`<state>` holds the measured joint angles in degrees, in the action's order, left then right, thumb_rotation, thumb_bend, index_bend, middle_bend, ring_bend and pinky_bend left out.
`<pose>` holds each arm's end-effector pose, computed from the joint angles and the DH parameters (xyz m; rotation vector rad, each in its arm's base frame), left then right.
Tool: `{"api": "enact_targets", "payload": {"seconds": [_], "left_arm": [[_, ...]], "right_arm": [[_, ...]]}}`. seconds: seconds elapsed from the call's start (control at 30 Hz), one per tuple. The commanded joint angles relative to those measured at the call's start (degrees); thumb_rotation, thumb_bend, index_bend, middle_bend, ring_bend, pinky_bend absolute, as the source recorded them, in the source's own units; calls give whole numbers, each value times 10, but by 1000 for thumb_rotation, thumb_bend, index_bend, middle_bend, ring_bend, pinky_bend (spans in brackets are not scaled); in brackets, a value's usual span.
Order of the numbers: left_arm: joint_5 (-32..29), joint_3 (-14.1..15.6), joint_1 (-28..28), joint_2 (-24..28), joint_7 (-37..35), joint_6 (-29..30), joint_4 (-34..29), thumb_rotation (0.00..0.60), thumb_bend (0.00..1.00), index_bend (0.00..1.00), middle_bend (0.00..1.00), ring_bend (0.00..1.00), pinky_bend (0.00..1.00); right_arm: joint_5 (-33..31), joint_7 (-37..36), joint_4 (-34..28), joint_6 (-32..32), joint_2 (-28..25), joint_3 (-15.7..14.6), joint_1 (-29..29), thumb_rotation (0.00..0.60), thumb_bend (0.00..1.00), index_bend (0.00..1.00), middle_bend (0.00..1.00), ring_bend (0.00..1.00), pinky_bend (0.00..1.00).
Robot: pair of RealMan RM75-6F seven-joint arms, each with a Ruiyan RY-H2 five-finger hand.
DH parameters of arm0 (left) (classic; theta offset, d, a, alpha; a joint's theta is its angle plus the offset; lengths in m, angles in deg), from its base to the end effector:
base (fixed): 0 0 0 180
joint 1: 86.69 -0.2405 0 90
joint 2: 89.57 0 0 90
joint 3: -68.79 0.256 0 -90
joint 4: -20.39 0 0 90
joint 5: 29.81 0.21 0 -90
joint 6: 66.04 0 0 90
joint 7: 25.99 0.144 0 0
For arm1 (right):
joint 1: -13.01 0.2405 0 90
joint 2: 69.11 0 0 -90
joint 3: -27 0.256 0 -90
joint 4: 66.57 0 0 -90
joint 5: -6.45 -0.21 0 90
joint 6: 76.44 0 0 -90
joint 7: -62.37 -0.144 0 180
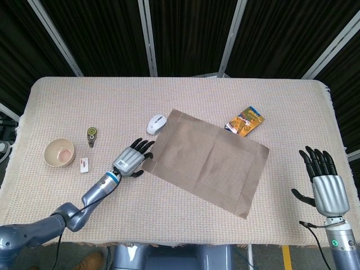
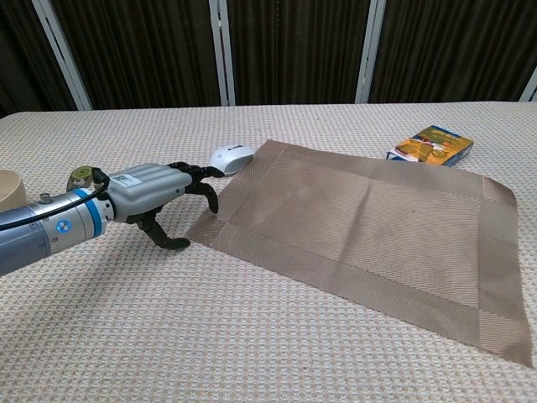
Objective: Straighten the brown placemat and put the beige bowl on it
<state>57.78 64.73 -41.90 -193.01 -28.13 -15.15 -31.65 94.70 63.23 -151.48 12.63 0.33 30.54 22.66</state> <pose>-0.1796 0.3586 -0.0825 -2.1065 -0.7589 -0.8899 -0.3013 -0.2102 0.1496 1.4227 -0.7354 1.0019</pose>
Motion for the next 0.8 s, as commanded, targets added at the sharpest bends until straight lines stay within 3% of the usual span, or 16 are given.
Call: {"api": "enact_targets", "payload": {"seconds": [0.03, 0.2, 0.53, 0.8], "left_arm": [[-2, 0, 3, -5, 1, -3, 6, 600, 270, 326, 0, 0, 0], [-4, 3, 7, -13, 0, -3, 8, 600, 382, 336, 0, 0, 0], [-11, 6, 9, -19, 2, -4, 11, 600, 451, 378, 0, 0, 0], [-18, 6, 10, -24, -4, -8, 11, 600, 480, 586, 0, 0, 0]], "right_arm": [[0, -2, 0, 0, 0, 1, -1, 600, 0, 0, 0, 0, 0], [2, -7, 1, 3, -2, 6, -4, 600, 0, 0, 0, 0, 0], [5, -12, 1, 3, -4, 10, -6, 600, 0, 0, 0, 0, 0], [8, -18, 2, 4, -5, 12, -8, 600, 0, 0, 0, 0, 0]]}}
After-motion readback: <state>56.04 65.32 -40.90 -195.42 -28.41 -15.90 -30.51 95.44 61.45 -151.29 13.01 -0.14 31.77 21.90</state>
